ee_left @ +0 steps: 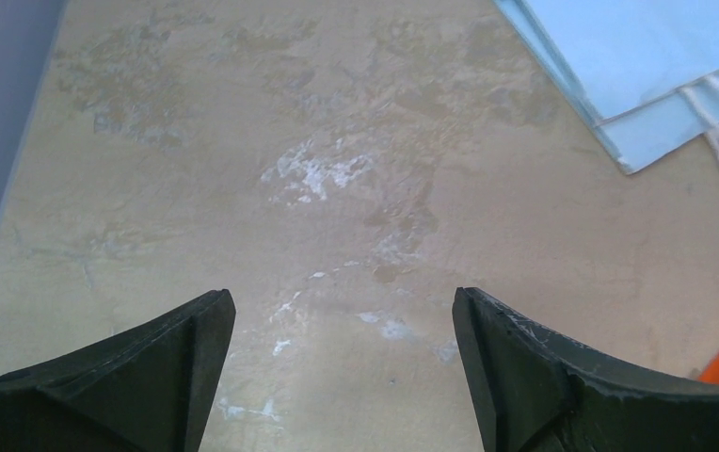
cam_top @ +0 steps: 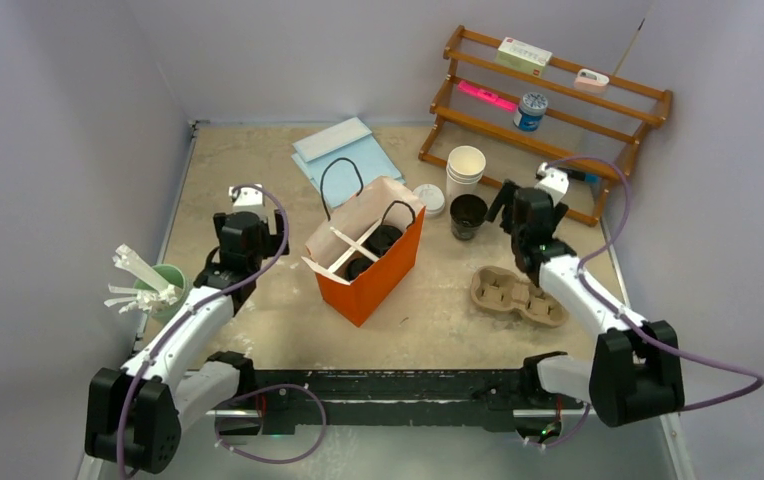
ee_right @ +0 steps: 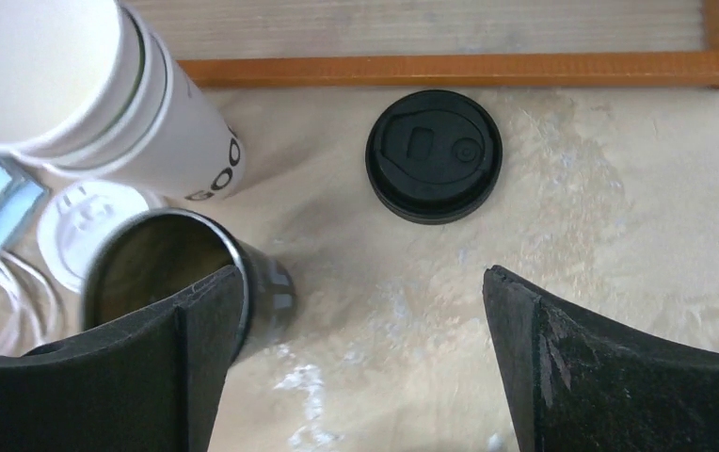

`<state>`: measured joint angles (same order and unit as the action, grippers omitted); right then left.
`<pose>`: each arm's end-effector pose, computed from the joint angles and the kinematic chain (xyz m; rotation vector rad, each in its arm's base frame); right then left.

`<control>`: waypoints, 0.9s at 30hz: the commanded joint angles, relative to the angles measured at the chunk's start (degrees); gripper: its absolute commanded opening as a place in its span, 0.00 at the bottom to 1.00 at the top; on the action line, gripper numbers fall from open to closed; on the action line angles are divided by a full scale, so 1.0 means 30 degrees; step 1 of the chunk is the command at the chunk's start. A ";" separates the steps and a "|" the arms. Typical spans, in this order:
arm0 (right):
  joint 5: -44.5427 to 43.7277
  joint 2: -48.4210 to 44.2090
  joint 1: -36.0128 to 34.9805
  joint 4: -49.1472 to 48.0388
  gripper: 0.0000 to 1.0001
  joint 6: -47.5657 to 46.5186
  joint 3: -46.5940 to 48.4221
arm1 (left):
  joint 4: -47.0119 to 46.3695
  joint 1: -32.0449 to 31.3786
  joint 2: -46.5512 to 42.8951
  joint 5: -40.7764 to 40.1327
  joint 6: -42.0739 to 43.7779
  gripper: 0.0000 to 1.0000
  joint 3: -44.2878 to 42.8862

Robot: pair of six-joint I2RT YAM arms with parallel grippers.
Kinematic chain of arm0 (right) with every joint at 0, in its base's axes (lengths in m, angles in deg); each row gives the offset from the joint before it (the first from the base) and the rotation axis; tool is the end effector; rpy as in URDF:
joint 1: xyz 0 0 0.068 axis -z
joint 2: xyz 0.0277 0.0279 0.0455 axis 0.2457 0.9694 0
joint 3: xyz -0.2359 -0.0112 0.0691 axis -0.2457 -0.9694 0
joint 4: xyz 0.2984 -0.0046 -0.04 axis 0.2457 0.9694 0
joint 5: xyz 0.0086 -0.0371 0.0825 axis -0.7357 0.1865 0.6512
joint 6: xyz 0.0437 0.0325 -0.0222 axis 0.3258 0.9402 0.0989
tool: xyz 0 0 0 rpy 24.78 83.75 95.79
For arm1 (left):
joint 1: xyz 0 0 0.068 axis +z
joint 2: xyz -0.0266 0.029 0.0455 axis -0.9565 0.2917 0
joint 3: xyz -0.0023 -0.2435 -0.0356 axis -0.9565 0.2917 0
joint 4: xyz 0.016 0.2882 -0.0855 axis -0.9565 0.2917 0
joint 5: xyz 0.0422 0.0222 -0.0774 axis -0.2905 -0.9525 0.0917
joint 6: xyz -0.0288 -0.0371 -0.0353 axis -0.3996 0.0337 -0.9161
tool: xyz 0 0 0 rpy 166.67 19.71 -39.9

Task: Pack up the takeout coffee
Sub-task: Reset both arms

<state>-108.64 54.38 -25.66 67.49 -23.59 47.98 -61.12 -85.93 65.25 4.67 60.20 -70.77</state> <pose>0.3279 0.0473 0.2186 0.5660 1.8688 -0.0011 0.2736 -0.0488 0.1978 -0.1490 2.0381 0.0808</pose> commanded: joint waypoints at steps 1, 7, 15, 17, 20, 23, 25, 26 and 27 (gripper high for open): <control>0.0991 -0.1831 0.0294 -0.9906 0.98 -0.4503 -0.5132 | -0.3806 0.0299 0.0542 -0.2055 0.1302 0.92 0.1556; 0.0697 -0.0460 0.1616 -1.4066 0.97 -0.4676 -0.7451 | -0.7835 0.2174 0.1839 -0.1450 0.1303 0.93 0.3650; 0.3906 0.3008 0.2276 -1.8893 0.95 -0.6577 -0.8575 | -1.4820 0.4236 0.4155 0.0660 0.2475 0.93 0.5940; 0.5243 0.3683 0.2289 -2.0546 0.93 -0.7917 -0.8851 | -1.6936 0.4639 0.4998 0.1141 0.2805 0.93 0.6543; 0.6324 0.4378 0.2287 -2.2296 0.93 -0.8520 -0.9416 | -1.8132 0.4908 0.6095 0.2586 0.3305 0.93 0.6293; 0.7457 0.5376 0.2291 -2.4959 0.99 -0.9293 -1.0366 | -2.0947 0.4894 0.6878 0.4039 0.4427 0.92 0.6809; 0.7090 0.6069 0.2291 -2.6445 0.99 -0.9204 -1.0743 | -2.2559 0.4887 0.7561 0.4827 0.4597 0.93 0.6862; 0.7010 0.6092 0.2291 -2.6266 0.99 -0.9178 -1.0643 | -2.2022 0.4900 0.7947 0.5202 0.4681 0.91 0.6427; 0.6608 0.5905 0.2291 -2.5975 0.99 -0.9259 -1.0553 | -2.1746 0.4909 0.8127 0.5637 0.4596 0.90 0.6120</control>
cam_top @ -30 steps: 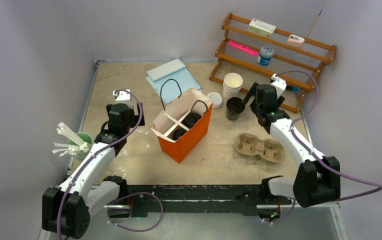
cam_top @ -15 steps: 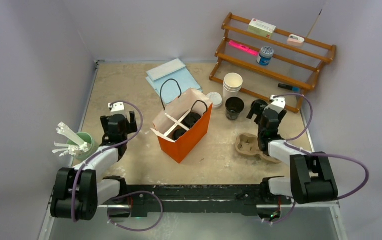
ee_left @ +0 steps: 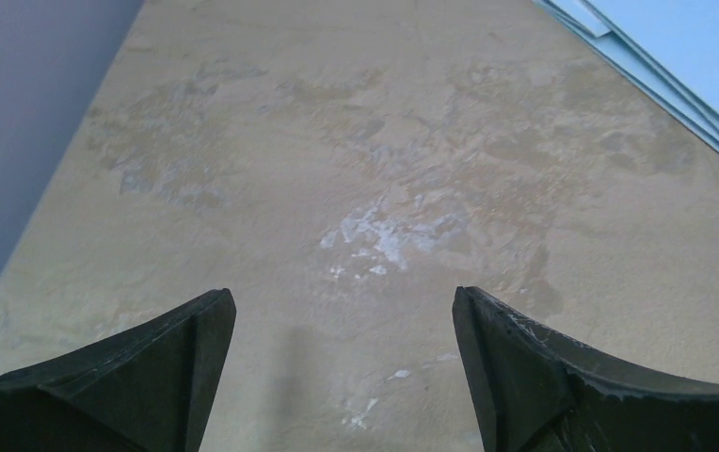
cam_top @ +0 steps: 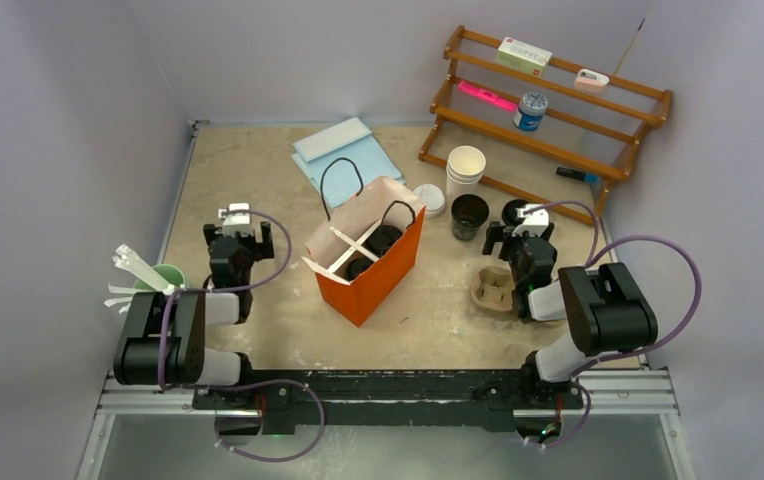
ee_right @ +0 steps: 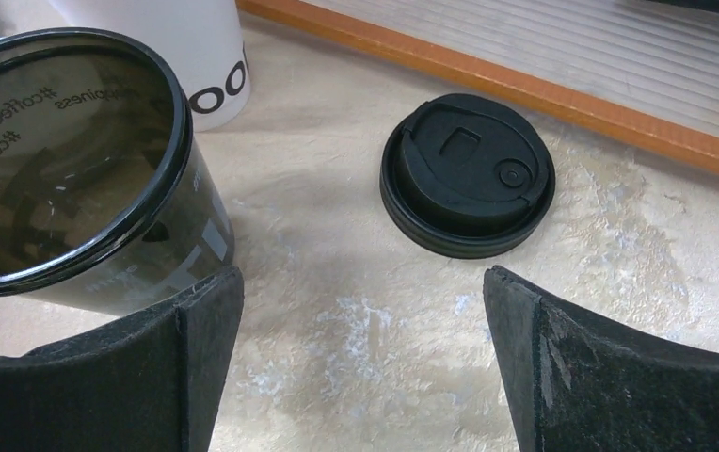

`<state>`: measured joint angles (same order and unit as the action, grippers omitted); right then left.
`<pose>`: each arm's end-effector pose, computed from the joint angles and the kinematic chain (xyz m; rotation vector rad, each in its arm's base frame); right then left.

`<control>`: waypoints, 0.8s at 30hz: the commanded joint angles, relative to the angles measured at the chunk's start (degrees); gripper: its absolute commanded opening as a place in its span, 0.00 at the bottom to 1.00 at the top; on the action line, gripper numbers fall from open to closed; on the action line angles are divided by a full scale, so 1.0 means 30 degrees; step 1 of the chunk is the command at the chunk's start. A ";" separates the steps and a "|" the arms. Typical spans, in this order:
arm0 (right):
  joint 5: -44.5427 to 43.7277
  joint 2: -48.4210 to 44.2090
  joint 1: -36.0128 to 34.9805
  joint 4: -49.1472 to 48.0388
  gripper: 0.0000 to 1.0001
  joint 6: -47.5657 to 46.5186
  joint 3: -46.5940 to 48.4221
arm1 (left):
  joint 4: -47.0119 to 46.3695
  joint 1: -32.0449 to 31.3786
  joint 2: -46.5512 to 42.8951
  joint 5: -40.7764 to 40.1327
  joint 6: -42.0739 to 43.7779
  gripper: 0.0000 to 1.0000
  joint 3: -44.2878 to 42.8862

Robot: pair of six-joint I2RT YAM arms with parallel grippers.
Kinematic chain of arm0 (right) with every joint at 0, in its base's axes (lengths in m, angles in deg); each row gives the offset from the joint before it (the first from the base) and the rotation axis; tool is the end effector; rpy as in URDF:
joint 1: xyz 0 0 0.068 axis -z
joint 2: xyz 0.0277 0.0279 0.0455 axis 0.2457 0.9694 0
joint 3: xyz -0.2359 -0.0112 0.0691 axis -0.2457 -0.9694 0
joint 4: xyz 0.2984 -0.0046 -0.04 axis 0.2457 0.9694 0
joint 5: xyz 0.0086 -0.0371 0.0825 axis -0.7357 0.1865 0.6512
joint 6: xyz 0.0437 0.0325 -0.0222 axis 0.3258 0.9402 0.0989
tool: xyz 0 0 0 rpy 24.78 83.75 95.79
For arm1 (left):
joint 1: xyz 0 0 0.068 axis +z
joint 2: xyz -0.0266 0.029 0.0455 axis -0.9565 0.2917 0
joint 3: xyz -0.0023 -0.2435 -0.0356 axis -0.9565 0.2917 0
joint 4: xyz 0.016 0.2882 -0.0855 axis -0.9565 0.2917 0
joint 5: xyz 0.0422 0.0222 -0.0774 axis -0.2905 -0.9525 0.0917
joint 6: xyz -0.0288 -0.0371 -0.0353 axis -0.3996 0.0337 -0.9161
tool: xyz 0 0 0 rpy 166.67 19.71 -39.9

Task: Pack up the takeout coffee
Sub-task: Reset both arms

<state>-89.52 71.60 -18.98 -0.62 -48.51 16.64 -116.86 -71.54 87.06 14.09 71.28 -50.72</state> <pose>0.2636 0.0168 0.0788 0.0711 1.6554 0.0047 0.2596 0.0134 0.0805 -0.1215 1.8241 0.1720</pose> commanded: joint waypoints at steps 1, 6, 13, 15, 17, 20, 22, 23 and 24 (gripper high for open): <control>-0.0337 0.0096 0.0061 -0.3485 0.99 -0.0974 -0.0150 | -0.4078 0.0101 0.1146 0.2844 0.0646 0.89 -0.0387; -0.0966 0.0374 0.0032 -0.2243 0.99 -0.0335 0.0593 | -1.0219 -0.0158 0.4328 0.5216 0.1151 0.89 0.1222; -0.0716 0.0466 0.0061 -0.2324 0.99 -0.0305 0.0582 | -0.6188 -0.2085 0.4805 0.1215 0.1870 0.88 -0.1068; -0.0727 0.0445 0.0045 -0.2318 0.99 -0.0320 0.0546 | -0.6982 -0.2218 0.5072 0.0874 0.1958 0.94 -0.0914; -0.0712 0.0447 0.0059 -0.2308 0.99 -0.0313 0.0572 | -0.6517 -0.2227 0.4803 0.0919 0.1875 0.95 -0.0920; -0.0701 0.0472 0.0061 -0.2309 0.99 -0.0320 0.0563 | -0.6857 -0.2228 0.4957 0.0985 0.1872 0.95 -0.0936; -0.0712 0.0462 0.0061 -0.2307 0.99 -0.0312 0.0558 | -0.6455 -0.2228 0.4822 0.0975 0.1866 0.96 -0.0985; -0.0712 0.0467 0.0061 -0.2328 0.99 -0.0319 0.0578 | -0.6492 -0.2228 0.4831 0.0976 0.1865 0.96 -0.0993; -0.0712 0.0468 0.0061 -0.2338 0.99 -0.0320 0.0577 | -0.6636 -0.2224 0.4876 0.0977 0.1865 0.96 -0.0968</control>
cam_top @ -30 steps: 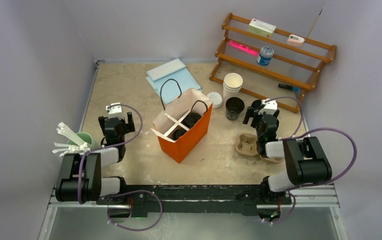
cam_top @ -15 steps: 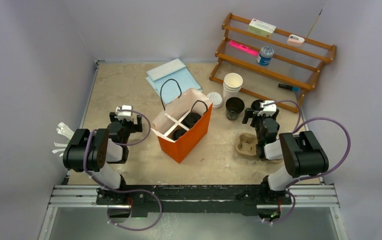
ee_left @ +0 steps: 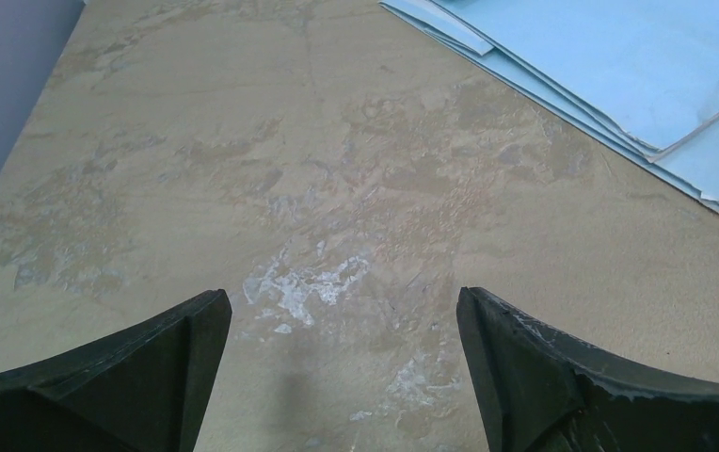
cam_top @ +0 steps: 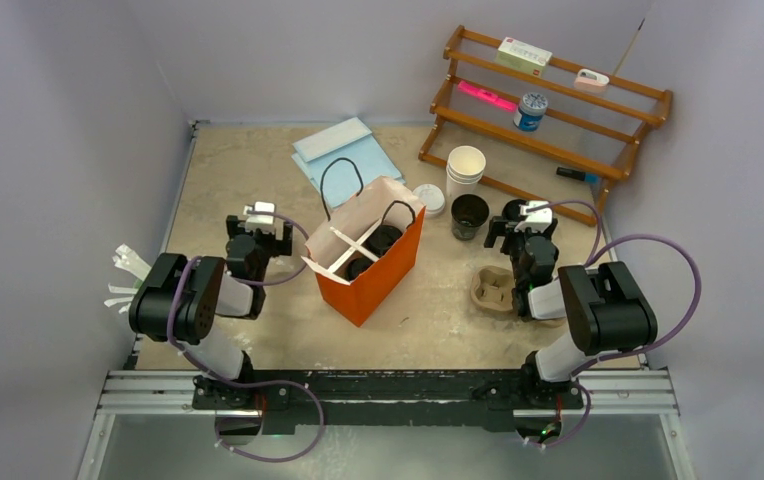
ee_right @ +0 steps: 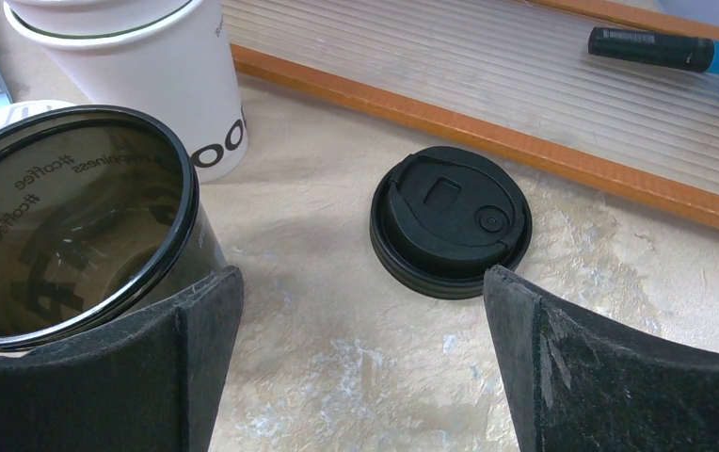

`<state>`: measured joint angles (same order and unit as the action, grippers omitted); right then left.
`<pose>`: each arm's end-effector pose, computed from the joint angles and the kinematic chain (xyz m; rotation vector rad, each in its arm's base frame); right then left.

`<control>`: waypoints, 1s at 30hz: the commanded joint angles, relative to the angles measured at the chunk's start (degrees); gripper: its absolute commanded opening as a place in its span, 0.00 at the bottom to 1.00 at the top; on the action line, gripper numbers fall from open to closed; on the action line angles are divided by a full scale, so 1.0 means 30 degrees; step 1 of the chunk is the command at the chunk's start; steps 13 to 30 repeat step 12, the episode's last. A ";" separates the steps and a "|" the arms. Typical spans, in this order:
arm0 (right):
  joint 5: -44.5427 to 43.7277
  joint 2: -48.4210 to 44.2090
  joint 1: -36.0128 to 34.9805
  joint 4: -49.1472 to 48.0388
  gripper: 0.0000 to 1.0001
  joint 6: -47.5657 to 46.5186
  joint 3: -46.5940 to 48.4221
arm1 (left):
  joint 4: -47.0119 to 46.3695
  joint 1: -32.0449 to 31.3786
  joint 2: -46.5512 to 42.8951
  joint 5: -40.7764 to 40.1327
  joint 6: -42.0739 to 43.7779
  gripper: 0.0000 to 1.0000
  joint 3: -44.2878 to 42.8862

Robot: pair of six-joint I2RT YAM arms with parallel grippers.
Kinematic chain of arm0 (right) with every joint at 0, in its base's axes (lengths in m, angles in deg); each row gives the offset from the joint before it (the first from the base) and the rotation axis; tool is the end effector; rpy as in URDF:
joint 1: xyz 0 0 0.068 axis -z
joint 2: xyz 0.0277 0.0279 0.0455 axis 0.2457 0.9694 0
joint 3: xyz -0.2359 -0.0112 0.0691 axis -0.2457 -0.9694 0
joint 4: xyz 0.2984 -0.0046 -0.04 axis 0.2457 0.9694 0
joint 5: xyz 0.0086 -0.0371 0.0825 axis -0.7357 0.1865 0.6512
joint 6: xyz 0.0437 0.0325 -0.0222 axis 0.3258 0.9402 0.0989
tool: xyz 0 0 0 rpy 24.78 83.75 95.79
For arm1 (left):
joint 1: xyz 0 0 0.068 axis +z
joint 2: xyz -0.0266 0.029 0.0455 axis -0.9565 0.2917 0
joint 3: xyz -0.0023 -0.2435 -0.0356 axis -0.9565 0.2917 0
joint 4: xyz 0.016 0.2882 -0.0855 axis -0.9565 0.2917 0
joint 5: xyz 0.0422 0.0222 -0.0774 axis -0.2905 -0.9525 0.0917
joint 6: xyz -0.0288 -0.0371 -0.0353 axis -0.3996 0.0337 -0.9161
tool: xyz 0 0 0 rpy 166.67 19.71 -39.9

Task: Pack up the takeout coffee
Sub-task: Reset both arms

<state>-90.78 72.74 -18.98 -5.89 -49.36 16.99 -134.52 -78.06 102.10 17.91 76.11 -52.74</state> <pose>0.2650 0.0160 0.0861 0.0805 1.5772 -0.0163 0.2658 -0.0195 0.0606 0.0965 1.7444 0.0870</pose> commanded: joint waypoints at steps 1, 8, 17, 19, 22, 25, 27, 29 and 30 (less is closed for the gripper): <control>-0.0289 0.0087 0.0061 -0.0580 0.99 -0.0029 0.0460 | -0.0792 -0.0056 -0.0072 -0.0276 0.0255 0.96 -0.0320; -0.0287 0.0095 0.0061 -0.0559 0.99 -0.0036 0.0443 | -0.0604 -0.0042 -0.0031 -0.0229 0.0255 0.97 -0.0449; -0.0289 0.0089 0.0061 -0.0555 0.99 -0.0014 0.0453 | -0.0684 -0.0027 -0.0086 -0.0233 0.0255 0.97 -0.0369; -0.0289 0.0089 0.0061 -0.0555 0.99 -0.0014 0.0453 | -0.0684 -0.0027 -0.0086 -0.0233 0.0255 0.97 -0.0369; -0.0289 0.0089 0.0061 -0.0555 0.99 -0.0014 0.0453 | -0.0684 -0.0027 -0.0086 -0.0233 0.0255 0.97 -0.0369; -0.0289 0.0089 0.0061 -0.0555 0.99 -0.0014 0.0453 | -0.0684 -0.0027 -0.0086 -0.0233 0.0255 0.97 -0.0369; -0.0289 0.0089 0.0061 -0.0555 0.99 -0.0014 0.0453 | -0.0684 -0.0027 -0.0086 -0.0233 0.0255 0.97 -0.0369; -0.0289 0.0089 0.0061 -0.0555 0.99 -0.0014 0.0453 | -0.0684 -0.0027 -0.0086 -0.0233 0.0255 0.97 -0.0369; -0.0289 0.0089 0.0061 -0.0555 0.99 -0.0014 0.0453 | -0.0684 -0.0027 -0.0086 -0.0233 0.0255 0.97 -0.0369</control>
